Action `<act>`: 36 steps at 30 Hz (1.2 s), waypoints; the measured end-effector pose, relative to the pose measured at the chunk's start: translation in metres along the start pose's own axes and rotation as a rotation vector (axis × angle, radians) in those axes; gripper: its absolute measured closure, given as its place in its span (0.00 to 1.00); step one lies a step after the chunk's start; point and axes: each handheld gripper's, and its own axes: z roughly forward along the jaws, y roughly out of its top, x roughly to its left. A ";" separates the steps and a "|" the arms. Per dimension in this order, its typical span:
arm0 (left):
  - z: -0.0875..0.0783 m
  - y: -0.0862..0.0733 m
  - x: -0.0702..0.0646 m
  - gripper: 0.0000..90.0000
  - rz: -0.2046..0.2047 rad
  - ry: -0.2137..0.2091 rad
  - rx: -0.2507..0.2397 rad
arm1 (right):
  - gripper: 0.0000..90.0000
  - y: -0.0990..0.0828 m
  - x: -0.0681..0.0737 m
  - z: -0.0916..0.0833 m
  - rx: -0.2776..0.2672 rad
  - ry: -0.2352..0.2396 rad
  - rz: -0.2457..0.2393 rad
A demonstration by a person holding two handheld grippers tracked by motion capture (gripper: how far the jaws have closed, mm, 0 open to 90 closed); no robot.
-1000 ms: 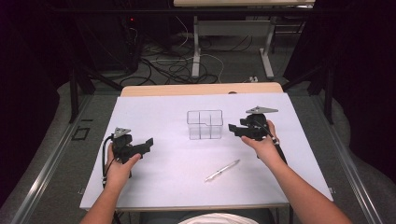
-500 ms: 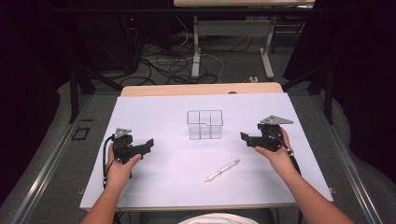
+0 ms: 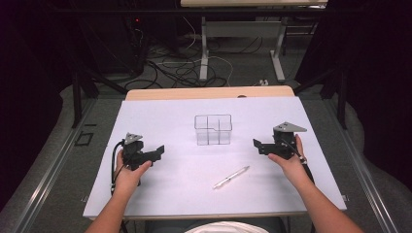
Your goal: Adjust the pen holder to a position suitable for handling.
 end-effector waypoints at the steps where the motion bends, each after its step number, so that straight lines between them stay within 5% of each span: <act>1: 0.000 0.001 -0.003 0.12 0.005 -0.008 -0.004 | 0.06 0.000 0.000 0.000 0.001 0.001 0.006; 10: 0.005 0.009 -0.033 0.17 0.030 -0.051 0.001 | 0.10 0.003 -0.005 -0.004 -0.007 0.023 -0.002; 26: 0.023 0.034 -0.096 0.26 0.235 -0.176 0.056 | 0.17 0.003 -0.017 -0.011 -0.008 0.004 0.014; 36: 0.040 0.041 -0.123 0.29 0.292 -0.223 0.070 | 0.17 0.003 -0.020 -0.012 -0.021 -0.001 0.027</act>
